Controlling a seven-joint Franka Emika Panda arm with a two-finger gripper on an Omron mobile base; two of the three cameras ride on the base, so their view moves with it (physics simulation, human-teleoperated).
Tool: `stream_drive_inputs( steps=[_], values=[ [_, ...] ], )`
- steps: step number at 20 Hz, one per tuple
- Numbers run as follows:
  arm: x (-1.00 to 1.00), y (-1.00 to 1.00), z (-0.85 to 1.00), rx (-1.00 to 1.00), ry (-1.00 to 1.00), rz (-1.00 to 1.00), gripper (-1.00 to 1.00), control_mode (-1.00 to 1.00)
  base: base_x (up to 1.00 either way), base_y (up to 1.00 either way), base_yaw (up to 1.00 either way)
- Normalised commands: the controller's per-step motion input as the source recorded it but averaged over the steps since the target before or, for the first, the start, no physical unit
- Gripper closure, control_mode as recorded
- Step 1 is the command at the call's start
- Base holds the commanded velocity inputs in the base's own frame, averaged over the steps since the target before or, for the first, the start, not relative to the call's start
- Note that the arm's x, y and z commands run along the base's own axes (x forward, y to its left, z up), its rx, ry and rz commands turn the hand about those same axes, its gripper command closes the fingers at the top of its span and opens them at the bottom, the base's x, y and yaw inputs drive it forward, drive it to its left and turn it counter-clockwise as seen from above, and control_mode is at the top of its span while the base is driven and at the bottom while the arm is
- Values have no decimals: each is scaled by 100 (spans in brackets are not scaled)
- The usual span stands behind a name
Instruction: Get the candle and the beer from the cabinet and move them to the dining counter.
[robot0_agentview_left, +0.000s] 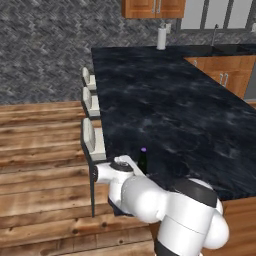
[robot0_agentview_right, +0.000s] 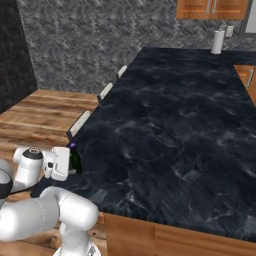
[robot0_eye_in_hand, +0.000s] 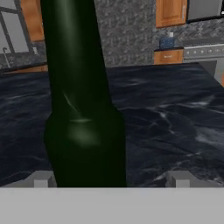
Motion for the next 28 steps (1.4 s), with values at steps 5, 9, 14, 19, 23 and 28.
stream_drive_inputs(
  steps=[5, 9, 14, 19, 23, 28],
  values=[
    [-13, 21, -5, 0, -3, -7, -100, -100, 0, 0, 0],
    [0, 48, -7, 0, 0, -7, -100, -100, 0, 0, 0],
    [3, 31, -3, 0, 0, -1, -100, -100, 0, 0, 0],
    [0, 28, -2, 0, 0, 0, -100, -100, 0, 0, 0],
    [-16, 22, 1, 0, 0, 0, -100, -100, 0, 0, 0],
    [-39, 1, 26, 0, 0, 4, -100, -100, 0, 0, 0]
  ],
)
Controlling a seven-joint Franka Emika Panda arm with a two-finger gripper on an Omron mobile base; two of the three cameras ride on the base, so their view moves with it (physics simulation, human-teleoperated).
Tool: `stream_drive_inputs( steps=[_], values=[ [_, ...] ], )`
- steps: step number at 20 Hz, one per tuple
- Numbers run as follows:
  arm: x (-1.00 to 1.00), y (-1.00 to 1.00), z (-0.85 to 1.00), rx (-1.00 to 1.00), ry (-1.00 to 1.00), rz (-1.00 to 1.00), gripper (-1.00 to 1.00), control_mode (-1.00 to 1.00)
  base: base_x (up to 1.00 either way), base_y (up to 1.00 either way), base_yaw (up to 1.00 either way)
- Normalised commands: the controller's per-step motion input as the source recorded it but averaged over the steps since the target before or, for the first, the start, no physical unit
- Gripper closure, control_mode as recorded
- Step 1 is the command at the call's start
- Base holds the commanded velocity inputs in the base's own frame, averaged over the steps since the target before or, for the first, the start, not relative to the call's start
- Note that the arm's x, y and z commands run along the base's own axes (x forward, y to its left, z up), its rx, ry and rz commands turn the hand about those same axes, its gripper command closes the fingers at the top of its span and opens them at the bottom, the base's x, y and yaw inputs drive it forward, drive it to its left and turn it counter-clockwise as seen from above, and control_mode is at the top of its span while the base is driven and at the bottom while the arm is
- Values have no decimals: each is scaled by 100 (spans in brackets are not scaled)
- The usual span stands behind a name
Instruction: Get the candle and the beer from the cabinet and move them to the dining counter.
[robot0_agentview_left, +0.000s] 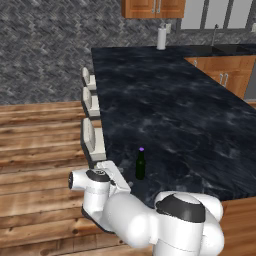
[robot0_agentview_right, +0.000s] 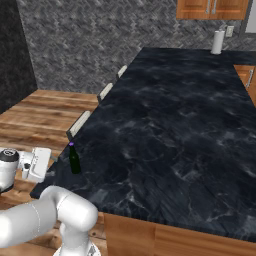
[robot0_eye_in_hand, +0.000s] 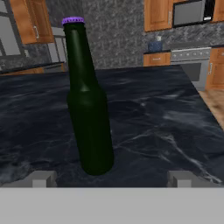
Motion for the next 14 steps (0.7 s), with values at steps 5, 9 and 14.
stream_drive_inputs(
  steps=[5, 9, 14],
  values=[
    [-46, -8, 39, 0, 4, 22, -100, -100, 0, 0, 0],
    [-46, -13, 42, 0, 10, 33, -100, -100, 0, 0, 0],
    [-46, -14, 42, 0, 14, 37, -100, -100, 0, 0, 0]
  ],
)
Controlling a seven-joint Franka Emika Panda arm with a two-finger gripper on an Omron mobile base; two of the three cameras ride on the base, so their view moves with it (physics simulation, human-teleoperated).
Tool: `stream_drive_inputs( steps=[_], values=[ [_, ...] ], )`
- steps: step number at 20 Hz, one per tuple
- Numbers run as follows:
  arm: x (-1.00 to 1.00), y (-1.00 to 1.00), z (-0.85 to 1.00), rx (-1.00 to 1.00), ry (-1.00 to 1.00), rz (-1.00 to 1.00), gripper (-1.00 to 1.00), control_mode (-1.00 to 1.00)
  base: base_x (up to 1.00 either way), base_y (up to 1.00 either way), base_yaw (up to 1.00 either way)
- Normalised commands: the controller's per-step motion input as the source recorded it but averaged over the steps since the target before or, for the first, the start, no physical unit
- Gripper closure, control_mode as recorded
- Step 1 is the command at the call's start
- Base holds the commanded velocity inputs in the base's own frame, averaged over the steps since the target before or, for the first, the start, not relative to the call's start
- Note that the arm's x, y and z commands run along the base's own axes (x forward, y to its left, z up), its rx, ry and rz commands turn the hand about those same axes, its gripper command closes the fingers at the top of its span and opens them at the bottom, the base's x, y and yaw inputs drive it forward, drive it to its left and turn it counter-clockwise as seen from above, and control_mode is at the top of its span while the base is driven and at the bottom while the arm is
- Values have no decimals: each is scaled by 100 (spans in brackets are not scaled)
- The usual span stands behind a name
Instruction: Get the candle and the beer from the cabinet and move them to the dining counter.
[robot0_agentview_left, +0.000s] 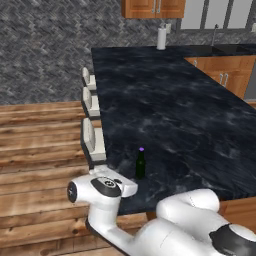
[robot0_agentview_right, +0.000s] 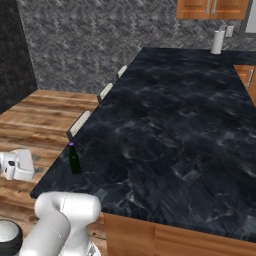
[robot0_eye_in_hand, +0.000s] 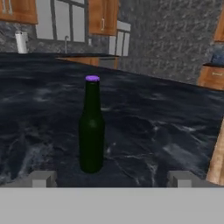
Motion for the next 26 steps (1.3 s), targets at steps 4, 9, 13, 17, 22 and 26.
stream_drive_inputs(
  steps=[4, 9, 13, 17, 22, 26],
  values=[
    [-45, -16, 46, 1, 19, 29, -100, -100, 0, 0, 0],
    [-39, -16, 51, 4, 20, 22, -100, -100, 0, 0, 0],
    [-27, -14, 53, 6, 26, 11, -100, -100, 0, 0, 0],
    [-20, -16, 55, 4, 25, 3, -100, -100, 0, 0, 0],
    [-16, -19, 52, 3, 19, 0, -100, -100, 0, 0, 0],
    [-24, -22, 45, 1, 9, 0, -100, -100, 0, 0, 0]
  ],
)
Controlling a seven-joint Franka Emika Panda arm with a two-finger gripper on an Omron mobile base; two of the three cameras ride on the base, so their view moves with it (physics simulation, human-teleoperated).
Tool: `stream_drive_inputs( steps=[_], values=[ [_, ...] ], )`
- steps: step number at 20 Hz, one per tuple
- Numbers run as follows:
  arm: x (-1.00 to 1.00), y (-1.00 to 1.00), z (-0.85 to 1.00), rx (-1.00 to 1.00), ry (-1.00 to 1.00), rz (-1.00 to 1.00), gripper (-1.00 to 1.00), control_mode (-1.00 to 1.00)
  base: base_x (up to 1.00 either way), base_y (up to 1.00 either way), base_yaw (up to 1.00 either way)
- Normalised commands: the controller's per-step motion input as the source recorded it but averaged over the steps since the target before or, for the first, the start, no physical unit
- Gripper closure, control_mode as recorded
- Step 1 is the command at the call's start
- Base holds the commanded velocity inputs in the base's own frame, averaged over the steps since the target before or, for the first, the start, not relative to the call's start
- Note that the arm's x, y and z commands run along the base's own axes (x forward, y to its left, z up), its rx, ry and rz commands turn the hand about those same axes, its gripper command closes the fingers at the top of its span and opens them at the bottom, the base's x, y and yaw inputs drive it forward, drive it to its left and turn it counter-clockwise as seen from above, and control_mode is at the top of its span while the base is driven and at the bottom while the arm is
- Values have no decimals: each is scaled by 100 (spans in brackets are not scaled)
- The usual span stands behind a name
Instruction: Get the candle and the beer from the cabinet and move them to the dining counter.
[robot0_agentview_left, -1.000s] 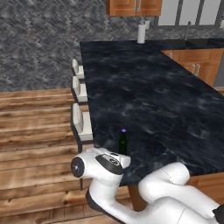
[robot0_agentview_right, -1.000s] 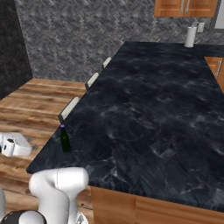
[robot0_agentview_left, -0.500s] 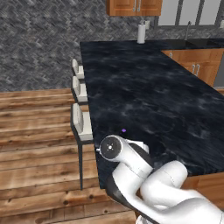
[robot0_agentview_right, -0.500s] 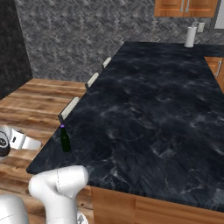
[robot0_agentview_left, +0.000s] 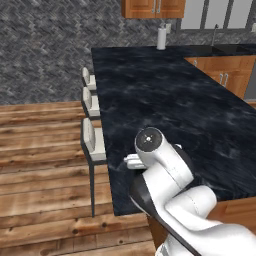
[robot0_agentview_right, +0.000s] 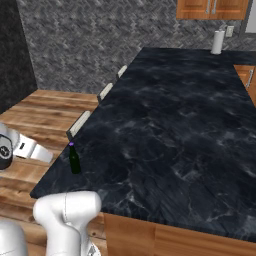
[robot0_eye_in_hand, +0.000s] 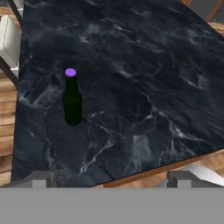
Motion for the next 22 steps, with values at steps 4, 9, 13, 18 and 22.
stream_drive_inputs(
  steps=[4, 9, 13, 18, 22],
  values=[
    [-36, -23, 23, -2, -6, 3, -100, -100, 0, 0, 0],
    [-34, -31, 6, -2, -25, 13, -100, -100, 0, 0, 0],
    [-20, -35, 17, 1, -14, 32, -100, -100, 0, 0, 0],
    [-16, -29, 34, 2, 8, 32, -100, -100, 0, 0, 0],
    [-31, -31, 22, 0, 0, 34, -100, -100, 0, 0, 0]
  ],
)
